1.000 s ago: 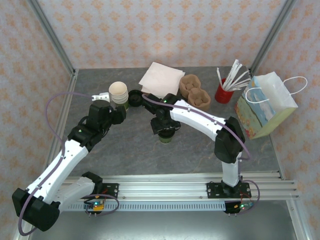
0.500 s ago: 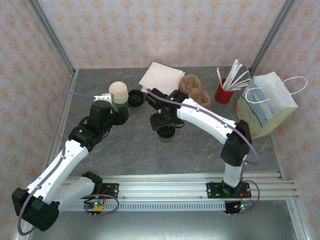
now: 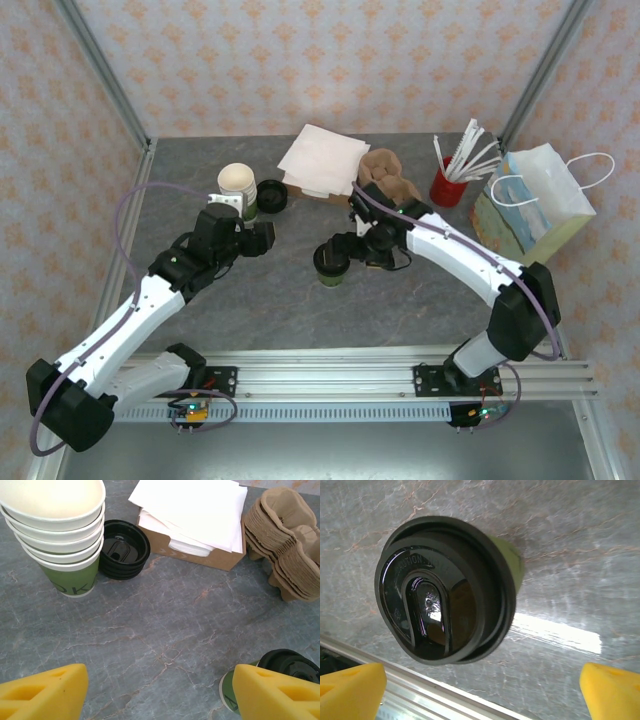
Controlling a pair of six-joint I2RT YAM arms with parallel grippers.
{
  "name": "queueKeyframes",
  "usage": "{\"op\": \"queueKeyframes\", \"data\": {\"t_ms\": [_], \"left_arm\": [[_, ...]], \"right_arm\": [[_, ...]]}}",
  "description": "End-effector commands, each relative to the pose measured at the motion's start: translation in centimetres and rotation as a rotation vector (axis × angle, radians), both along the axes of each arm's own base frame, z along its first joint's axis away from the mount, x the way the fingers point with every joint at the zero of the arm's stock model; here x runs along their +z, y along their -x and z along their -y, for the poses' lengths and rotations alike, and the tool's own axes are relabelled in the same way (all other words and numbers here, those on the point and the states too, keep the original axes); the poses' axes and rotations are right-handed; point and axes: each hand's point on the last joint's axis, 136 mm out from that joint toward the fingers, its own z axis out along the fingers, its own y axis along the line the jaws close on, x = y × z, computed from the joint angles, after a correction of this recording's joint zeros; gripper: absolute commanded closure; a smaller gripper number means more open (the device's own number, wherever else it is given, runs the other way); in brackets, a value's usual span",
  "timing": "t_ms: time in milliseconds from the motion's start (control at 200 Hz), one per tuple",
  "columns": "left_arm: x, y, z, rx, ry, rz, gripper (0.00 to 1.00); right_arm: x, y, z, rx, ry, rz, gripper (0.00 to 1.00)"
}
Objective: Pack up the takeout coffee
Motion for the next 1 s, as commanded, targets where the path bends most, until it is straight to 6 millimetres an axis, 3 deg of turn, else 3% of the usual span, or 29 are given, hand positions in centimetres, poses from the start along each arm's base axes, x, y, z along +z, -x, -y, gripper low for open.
{"op": "queueKeyframes", "data": {"t_ms": [0,130,571,791,996], "left_arm": [[1.3,-0.2,-0.7,0.049,0.000,0.024,0.23],[1.3,-0.1,-1.0,0.057,-0.004,0.023,0.23],[1.6,-0.2,-0.9,0.052,-0.005,0.031,0.23],[1.5,-0.1,-1.0,0.051,-0.011,0.031,0.23],[1.5,0.0,-1.2,0.056,-0.019,0.031,0.24]], "right_arm": [[0.6,-1.5,-2.1,-0.025,-0.118,0.026,0.01],[-0.2,-1.7,-2.0,-0.030,-0.106,0.030,0.01],[-2.5,-1.4,-0.2,-0.047,-0.036,-0.020,0.19],[-2.8,-1.9,-1.2,-0.052,-0.076,-0.041,0.27],[-2.8,-1.9,-1.4,-0.057,-0.089,-0.053,0.23]]}}
